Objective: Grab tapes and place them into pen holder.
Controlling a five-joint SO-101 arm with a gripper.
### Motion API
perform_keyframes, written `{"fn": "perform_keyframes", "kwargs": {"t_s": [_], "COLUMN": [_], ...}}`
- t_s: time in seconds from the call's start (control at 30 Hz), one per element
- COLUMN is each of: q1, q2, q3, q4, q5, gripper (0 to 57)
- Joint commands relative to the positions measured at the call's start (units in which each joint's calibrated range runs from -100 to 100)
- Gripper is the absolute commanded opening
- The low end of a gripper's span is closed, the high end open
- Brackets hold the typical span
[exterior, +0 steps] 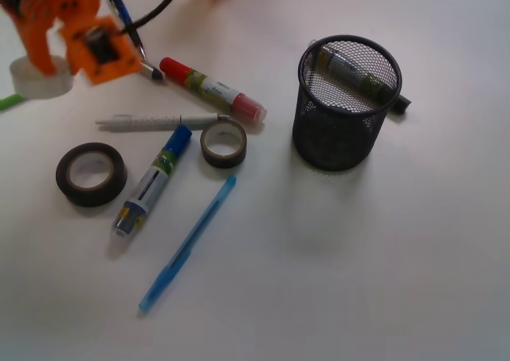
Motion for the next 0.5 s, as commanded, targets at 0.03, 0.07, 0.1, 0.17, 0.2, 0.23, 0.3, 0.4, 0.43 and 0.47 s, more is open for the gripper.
{"fn": "perform_keyframes", "kwargs": {"t_s": [0.03,0.07,0.1,0.17,0.2,0.23,0.3,0.4,0.43,0.47], "q1": [-15.3,-18.5,-21.4,-27.1,-29.7,-31.8,-35.1,-37.4,-37.7,-37.8], "q2": [-21.6,-25.1,-28.4,-34.2,-36.4,-38.5,-40.5,-40.5,-40.0,-39.6], "q3": [7.1,10.0,13.2,19.8,22.9,26.0,33.8,44.9,48.8,51.8], "q4": [1.1,1.0,1.0,0.8,0.4,-0.4,-4.3,-13.9,-17.3,-20.2], "q5": [0.2,-0.6,-1.7,-3.9,-5.0,-6.3,-8.3,-9.9,-10.4,-10.9], "gripper": [0.2,0.2,0.2,0.3,0.3,0.3,0.3,0.3,0.3,0.3]}}
